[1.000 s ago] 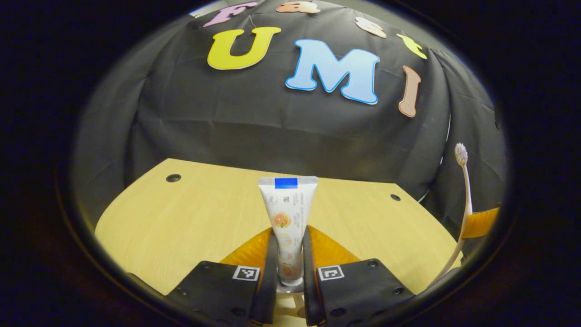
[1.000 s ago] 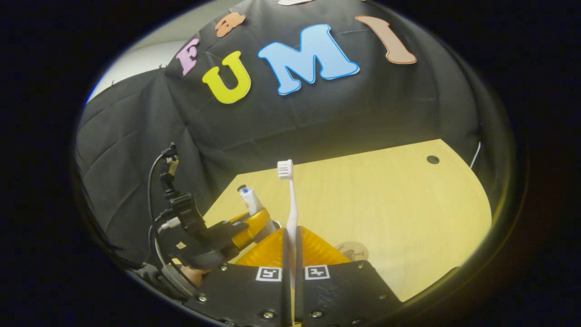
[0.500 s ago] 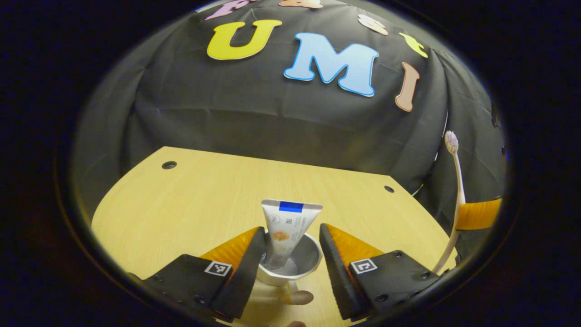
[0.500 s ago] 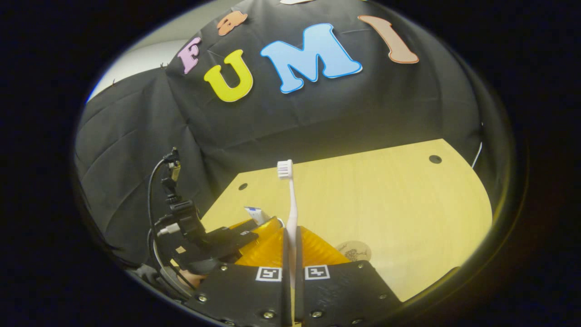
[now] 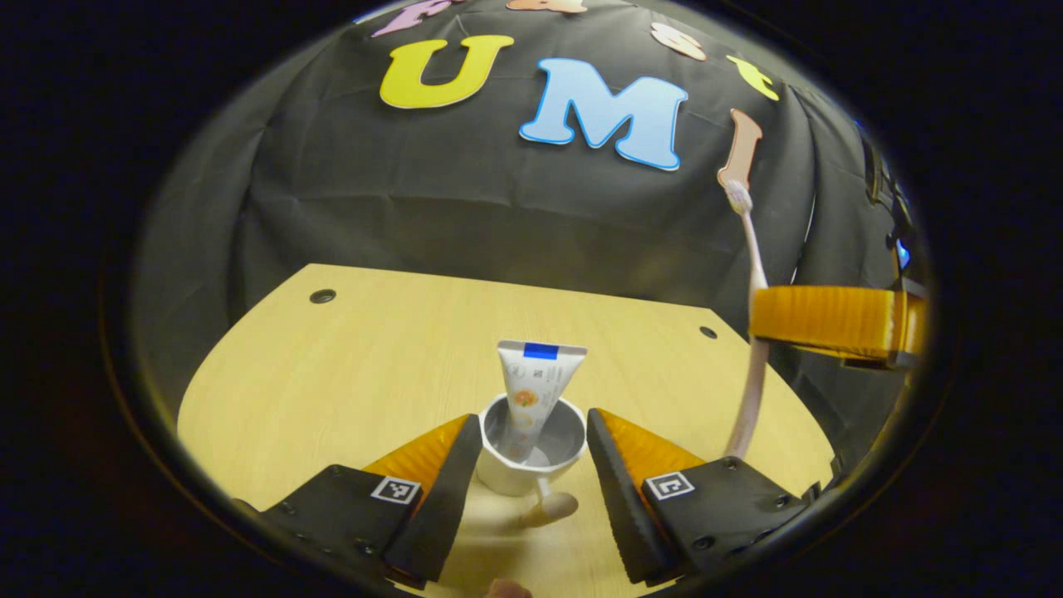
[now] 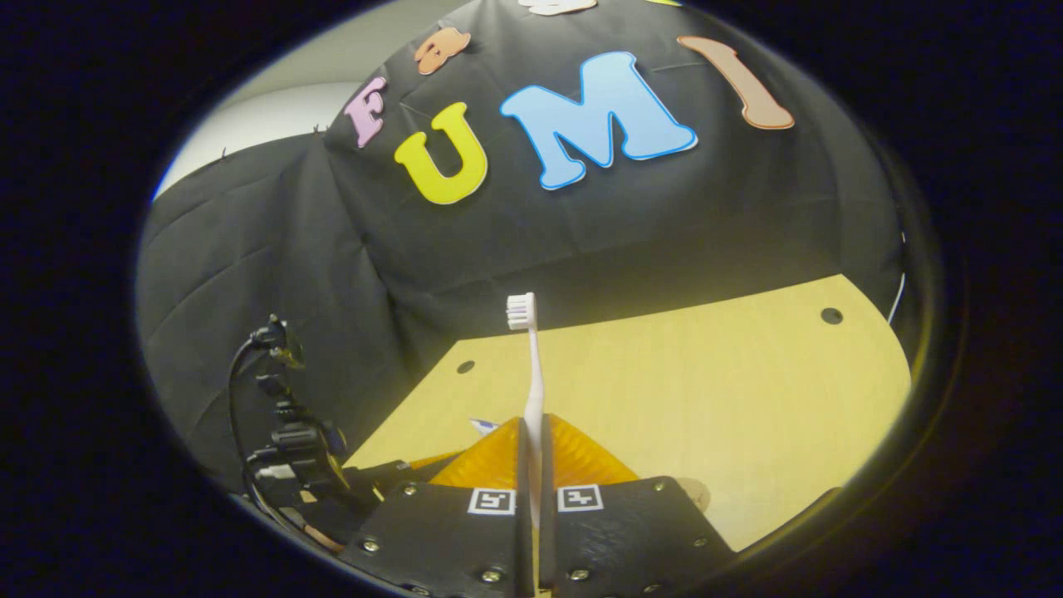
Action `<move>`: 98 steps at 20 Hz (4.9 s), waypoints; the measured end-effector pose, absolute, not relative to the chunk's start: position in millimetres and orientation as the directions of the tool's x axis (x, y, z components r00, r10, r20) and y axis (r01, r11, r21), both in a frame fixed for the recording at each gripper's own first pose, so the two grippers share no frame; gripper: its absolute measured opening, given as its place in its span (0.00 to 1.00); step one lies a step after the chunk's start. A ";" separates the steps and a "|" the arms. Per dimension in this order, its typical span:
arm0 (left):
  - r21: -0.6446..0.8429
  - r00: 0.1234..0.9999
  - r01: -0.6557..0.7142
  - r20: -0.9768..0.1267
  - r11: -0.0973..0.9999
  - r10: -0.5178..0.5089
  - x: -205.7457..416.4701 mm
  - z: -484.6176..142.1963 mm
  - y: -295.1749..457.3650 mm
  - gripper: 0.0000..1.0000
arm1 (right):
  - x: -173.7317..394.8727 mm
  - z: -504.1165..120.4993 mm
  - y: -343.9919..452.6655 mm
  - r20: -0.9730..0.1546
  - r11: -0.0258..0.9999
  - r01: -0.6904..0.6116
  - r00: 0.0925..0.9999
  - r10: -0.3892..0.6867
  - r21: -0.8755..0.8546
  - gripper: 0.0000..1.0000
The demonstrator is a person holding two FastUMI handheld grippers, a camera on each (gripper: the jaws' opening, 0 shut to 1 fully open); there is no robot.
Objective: Put the toothbrush and toothpaste on the desktop into the cup, then pick up the cup and place it on the coaster on the desktop.
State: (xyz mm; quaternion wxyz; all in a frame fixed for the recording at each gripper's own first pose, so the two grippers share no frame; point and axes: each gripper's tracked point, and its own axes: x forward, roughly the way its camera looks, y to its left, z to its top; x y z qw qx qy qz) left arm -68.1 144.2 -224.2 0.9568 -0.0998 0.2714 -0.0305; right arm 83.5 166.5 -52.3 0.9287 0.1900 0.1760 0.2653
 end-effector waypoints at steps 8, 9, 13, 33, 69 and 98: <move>-0.228 0.820 0.022 -0.553 0.973 -0.148 -102.6 -227.7 146.3 0.84 | 122.0 -62.4 201.9 -0.172 0.782 -0.413 0.825 0.539 0.468 0.04; -0.238 0.816 0.024 -0.556 0.971 -0.157 -104.3 -228.3 145.2 0.84 | 125.2 -65.9 205.5 -0.174 0.785 -0.406 0.829 0.532 0.468 0.04; -0.261 0.802 0.030 -0.570 0.965 -0.179 -111.2 -233.6 142.4 0.83 | 136.8 -79.6 213.1 -0.192 0.807 -0.371 0.846 0.498 0.459 0.04; -0.281 0.777 0.012 -0.601 0.960 -0.186 -117.4 -241.8 134.4 0.83 | 132.4 -104.2 218.5 -0.274 0.806 -0.331 0.820 0.503 0.490 0.33; -0.236 0.488 -0.179 -0.864 0.955 -0.122 -87.7 -310.5 119.5 0.83 | 40.9 -75.9 21.9 -0.288 0.985 -0.153 0.942 0.171 0.086 0.80; -0.103 0.436 -0.110 -0.899 0.989 -0.045 -91.3 -321.9 104.4 0.31 | 35.7 -95.2 -3.0 -0.357 0.988 -0.084 0.926 0.126 0.130 0.80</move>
